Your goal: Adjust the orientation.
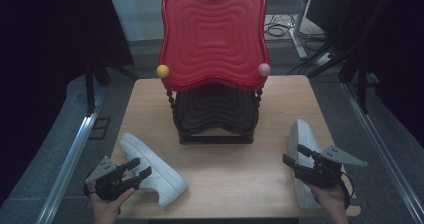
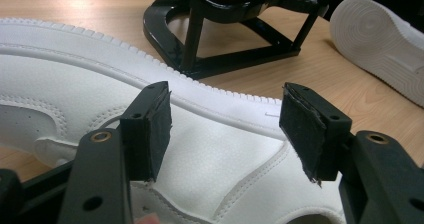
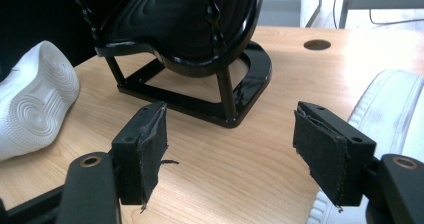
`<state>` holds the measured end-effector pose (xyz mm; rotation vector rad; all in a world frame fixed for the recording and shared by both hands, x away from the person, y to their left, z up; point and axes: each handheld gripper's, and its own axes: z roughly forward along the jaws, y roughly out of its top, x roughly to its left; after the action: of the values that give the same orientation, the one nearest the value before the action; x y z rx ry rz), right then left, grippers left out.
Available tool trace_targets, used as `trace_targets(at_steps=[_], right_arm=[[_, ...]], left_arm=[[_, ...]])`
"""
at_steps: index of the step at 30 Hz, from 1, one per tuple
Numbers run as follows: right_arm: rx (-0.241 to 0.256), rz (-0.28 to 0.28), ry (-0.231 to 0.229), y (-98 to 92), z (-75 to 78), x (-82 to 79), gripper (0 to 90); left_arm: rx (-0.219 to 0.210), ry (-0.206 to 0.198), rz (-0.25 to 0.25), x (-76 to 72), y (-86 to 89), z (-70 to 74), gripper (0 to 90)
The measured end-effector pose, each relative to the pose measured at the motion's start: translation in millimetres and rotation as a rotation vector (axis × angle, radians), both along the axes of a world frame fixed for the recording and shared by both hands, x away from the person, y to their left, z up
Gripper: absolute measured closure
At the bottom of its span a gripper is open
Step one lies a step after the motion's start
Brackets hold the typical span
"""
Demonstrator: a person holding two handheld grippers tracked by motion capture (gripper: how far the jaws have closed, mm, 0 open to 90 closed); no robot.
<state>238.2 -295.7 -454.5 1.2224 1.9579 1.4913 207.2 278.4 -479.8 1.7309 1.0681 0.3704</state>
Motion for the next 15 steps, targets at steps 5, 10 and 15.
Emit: trace_targets(at_steps=[5,10,15], right_arm=[[0.014,-0.006,0.007,-1.0,-2.8,-1.1,29.5],[0.024,-0.009,-0.002,-4.0,-1.4,-4.3,29.7],[0.027,-0.005,-0.005,-5.4,-0.5,-5.4,29.8]], left_arm=[[-0.001,-0.001,-0.007,-0.2,-0.6,-0.2,38.0],[-0.005,-0.002,-0.008,-0.3,-0.8,-0.1,38.1],[0.006,0.003,-0.013,0.9,-3.1,-1.3,38.1]])
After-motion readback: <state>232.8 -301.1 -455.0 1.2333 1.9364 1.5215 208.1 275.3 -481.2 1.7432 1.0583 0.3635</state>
